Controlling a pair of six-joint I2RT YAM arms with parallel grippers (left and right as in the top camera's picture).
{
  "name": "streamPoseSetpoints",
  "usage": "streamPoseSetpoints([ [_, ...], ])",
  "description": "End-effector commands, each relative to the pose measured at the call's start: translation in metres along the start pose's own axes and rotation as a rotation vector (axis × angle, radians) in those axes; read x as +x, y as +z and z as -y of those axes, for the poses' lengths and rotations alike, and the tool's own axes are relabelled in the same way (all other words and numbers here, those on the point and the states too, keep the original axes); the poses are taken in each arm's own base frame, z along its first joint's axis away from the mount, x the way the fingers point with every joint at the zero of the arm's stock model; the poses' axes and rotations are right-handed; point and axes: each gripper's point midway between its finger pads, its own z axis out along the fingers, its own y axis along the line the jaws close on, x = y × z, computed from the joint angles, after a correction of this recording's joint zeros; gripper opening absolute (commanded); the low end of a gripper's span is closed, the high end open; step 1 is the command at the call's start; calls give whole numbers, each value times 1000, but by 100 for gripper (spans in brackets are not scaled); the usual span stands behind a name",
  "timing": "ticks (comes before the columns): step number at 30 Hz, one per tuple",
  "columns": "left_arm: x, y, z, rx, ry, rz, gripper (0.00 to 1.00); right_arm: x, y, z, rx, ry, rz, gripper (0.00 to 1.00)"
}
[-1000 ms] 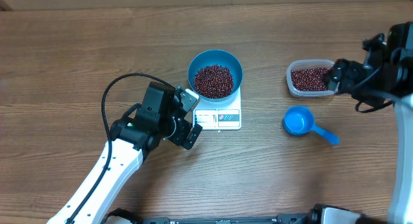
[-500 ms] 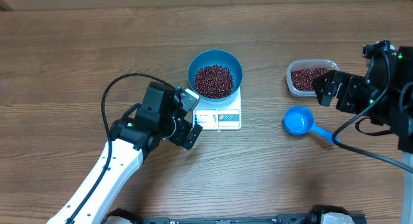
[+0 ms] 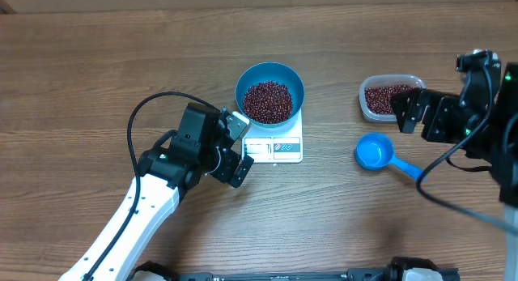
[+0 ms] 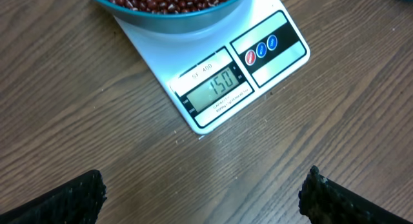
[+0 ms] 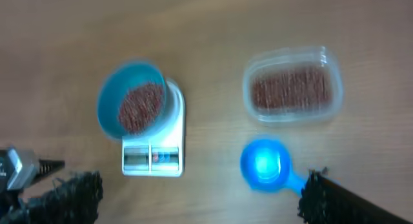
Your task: Scoop item into bowl and weigh 150g on scale
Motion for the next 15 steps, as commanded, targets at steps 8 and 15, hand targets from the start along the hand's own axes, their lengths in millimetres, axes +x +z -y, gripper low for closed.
streamPoseSetpoints([
  [8, -10, -5, -3, -11, -12, 27, 100, 22, 21, -6, -63, -190, 359, 100],
  [15, -10, -5, -3, -11, -12, 27, 99, 50, 33, 7, -67, -246, 616, 100],
])
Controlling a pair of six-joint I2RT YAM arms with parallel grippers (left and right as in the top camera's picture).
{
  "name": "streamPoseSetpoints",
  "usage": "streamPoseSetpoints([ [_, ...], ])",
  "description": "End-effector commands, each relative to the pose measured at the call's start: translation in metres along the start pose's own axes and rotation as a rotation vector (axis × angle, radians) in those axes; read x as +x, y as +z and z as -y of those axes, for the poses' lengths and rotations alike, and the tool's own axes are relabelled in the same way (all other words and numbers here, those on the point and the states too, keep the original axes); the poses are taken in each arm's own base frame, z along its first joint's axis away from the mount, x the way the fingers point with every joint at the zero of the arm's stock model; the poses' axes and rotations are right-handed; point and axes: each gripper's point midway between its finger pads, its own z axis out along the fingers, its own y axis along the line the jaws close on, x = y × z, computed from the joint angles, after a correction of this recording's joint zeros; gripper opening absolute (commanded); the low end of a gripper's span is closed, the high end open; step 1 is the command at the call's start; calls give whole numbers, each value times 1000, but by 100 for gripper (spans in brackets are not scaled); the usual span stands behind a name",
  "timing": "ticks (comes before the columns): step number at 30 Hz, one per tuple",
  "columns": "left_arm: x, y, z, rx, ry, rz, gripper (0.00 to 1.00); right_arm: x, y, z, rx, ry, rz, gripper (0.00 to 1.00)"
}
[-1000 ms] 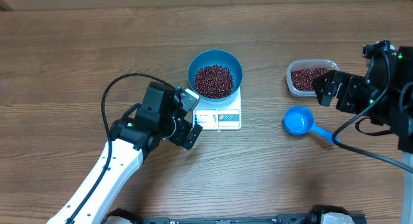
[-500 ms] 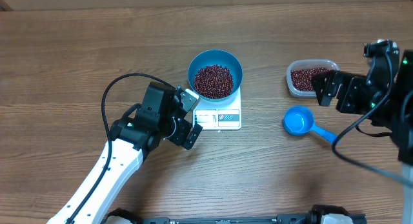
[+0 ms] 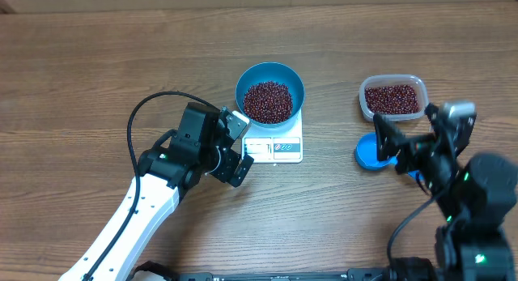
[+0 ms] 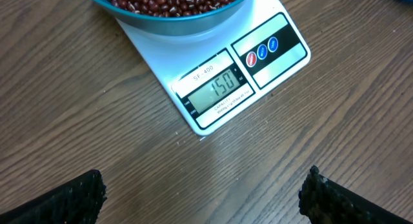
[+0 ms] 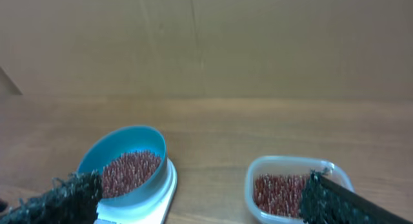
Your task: Scoop item into bowl and weigh 150g on scale
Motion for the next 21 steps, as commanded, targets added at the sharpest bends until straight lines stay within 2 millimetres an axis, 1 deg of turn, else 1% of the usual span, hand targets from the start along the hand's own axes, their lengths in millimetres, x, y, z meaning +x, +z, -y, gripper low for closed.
streamPoseSetpoints([
  [1, -9, -4, -2, -8, -13, 23, 99, 19, -5, 4, 19, -29, 92, 100],
  [3, -9, -4, -2, -8, -13, 23, 100, 30, -6, 5, 20, -37, 126, 100],
  [4, -9, -4, -2, -8, -13, 23, 100, 41, -6, 6, 19, -40, 138, 100],
  [7, -9, -4, -2, -8, -13, 24, 100, 65, -7, 7, 18, -46, 161, 100],
  [11, -9, -4, -2, -8, -13, 23, 100, 90, -7, 11, 30, -50, 183, 100],
  [15, -9, -4, -2, -8, -13, 23, 100, 106, -6, 13, 37, -53, 203, 100],
  [19, -9, -4, -2, -8, -13, 23, 100, 118, -4, 13, 31, -57, 217, 100],
  [21, -9, -4, -2, -8, -13, 23, 100, 126, -4, 14, 33, -54, 203, 100],
])
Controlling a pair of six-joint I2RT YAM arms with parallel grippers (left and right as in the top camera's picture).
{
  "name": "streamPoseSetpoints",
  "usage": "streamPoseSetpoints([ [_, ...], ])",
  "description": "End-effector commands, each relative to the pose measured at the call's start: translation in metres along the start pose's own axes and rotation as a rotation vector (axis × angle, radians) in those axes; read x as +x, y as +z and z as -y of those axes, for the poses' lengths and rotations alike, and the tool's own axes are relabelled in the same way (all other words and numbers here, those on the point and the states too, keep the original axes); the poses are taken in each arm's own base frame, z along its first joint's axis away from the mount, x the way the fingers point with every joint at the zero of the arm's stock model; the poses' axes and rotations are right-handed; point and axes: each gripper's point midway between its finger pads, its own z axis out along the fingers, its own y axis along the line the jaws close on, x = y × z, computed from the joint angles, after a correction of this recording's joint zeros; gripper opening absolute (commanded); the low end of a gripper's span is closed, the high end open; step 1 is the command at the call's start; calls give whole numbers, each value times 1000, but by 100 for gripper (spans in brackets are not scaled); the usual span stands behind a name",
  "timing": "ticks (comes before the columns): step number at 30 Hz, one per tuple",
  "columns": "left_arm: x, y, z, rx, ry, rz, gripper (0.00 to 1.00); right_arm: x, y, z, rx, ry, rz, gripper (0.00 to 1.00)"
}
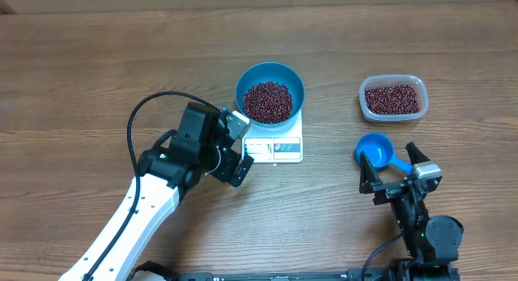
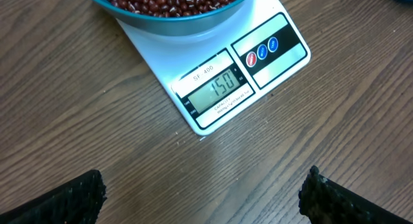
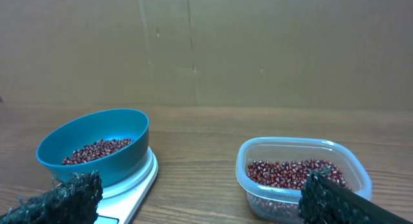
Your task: Scoop item into bowl and weigh 150g on scale
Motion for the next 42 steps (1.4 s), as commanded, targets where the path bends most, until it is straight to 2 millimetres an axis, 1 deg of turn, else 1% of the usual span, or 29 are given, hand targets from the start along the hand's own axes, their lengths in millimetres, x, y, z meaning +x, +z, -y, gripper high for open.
streamPoseSetpoints([
  [1, -9, -4, -2, -8, -13, 23, 100, 10, -2, 1, 9, 0, -8, 100],
  [2, -9, -4, -2, -8, -13, 23, 100, 13, -2, 1, 9, 3, -19, 100],
  [4, -9, -4, -2, -8, -13, 23, 100, 10, -3, 1, 9, 0, -7, 100],
  [32, -8, -5, -2, -8, -13, 23, 100, 10, -3, 1, 8, 0, -7, 100],
  [34, -11, -9, -3, -18, -10, 41, 100, 10, -3, 1, 7, 0, -7, 100],
  [36, -14, -18, -6, -41, -7, 69, 100, 10, -3, 1, 7, 0, -7, 100],
  [38, -14, -26, -9, -60, -9, 84, 99, 10, -3, 1, 7, 0, -7, 100],
  [40, -12, -36, -16, -94, -22, 105, 100, 10, -3, 0, 7, 0, -7, 100],
  [41, -14, -46, -23, -115, -37, 144, 100, 10, -3, 0, 7, 0, -7, 100],
  [42, -15, -50, -26, -125, -44, 161, 100, 10, -3, 1, 7, 0, -7, 100],
])
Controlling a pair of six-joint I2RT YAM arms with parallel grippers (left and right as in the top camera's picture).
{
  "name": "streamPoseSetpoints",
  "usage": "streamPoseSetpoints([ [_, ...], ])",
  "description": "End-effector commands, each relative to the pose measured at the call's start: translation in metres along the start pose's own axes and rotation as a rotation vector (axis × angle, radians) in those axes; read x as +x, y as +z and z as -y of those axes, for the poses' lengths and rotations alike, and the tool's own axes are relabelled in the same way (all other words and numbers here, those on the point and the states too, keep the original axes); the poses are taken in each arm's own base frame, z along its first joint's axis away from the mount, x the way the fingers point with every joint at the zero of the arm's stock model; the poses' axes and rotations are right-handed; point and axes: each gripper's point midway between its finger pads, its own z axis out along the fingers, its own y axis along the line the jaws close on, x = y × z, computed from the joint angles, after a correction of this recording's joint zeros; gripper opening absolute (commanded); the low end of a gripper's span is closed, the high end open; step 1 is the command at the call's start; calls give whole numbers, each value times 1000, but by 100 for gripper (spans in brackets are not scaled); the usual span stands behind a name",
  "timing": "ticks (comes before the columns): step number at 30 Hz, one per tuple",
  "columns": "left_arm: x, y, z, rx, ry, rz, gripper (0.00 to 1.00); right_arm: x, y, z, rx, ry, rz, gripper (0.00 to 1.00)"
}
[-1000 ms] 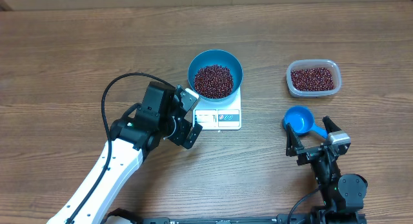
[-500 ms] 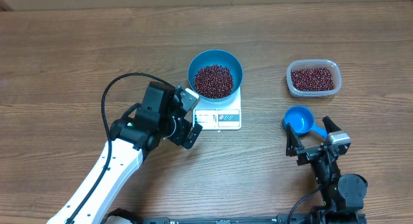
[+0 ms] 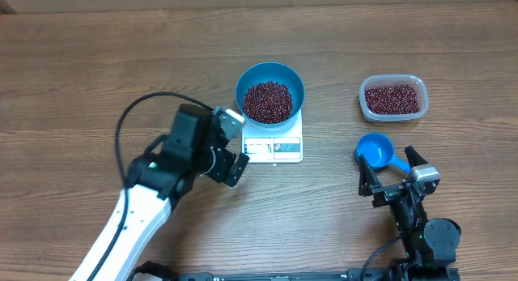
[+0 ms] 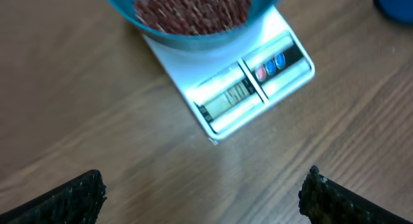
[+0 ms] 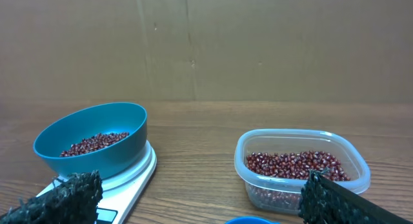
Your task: Scoop item into bowl and weigh 150g on scale
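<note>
The teal bowl (image 3: 269, 95) of red beans sits on the white scale (image 3: 273, 148). In the left wrist view the scale (image 4: 248, 88) is blurred and its display cannot be read. My left gripper (image 3: 236, 146) hovers open just left of the scale, its jaws wide apart (image 4: 203, 198) over bare wood. The blue scoop (image 3: 374, 150) lies on the table right of the scale. A clear container (image 3: 392, 99) of beans stands behind it. My right gripper (image 3: 390, 176) sits low at the front, open (image 5: 200, 198), facing the bowl (image 5: 90, 137) and container (image 5: 300, 166).
A brown cardboard wall (image 5: 206, 43) closes the far side of the wooden table (image 3: 97, 70). A black cable (image 3: 129, 119) loops from the left arm over the table's left half.
My left gripper has drawn back from the scale, so bowl and scale look smaller and blurred in its view. The right gripper has hardly moved. Bowl, scoop and container lie as before.
At first my right gripper hung open high by the container, the scoop lying on the table and the scale reading 150. Then it was lower over the scoop, then parked low at the front. My left gripper stayed by the scale and has now drawn back.
</note>
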Motion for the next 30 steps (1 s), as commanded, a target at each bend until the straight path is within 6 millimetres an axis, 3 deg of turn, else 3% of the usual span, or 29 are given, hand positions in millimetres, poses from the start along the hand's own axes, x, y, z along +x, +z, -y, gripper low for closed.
streamPoseSetpoints([
  [1, -9, -29, -25, -90, -54, 118, 99, 2, 0, 0, 1, -2, 4, 100],
  [7, -19, -62, -51, -172, -81, 414, 100, 2, 0, 0, 1, -2, 4, 100],
  [15, 8, -91, -67, -305, -137, 717, 100, 2, 0, 0, 2, -2, 4, 100],
  [21, 43, -87, -76, -416, -165, 840, 99, 2, 0, 0, 1, -2, 4, 100],
  [30, 71, -66, -81, -466, -183, 844, 100, 2, 0, 0, 2, -2, 4, 100],
])
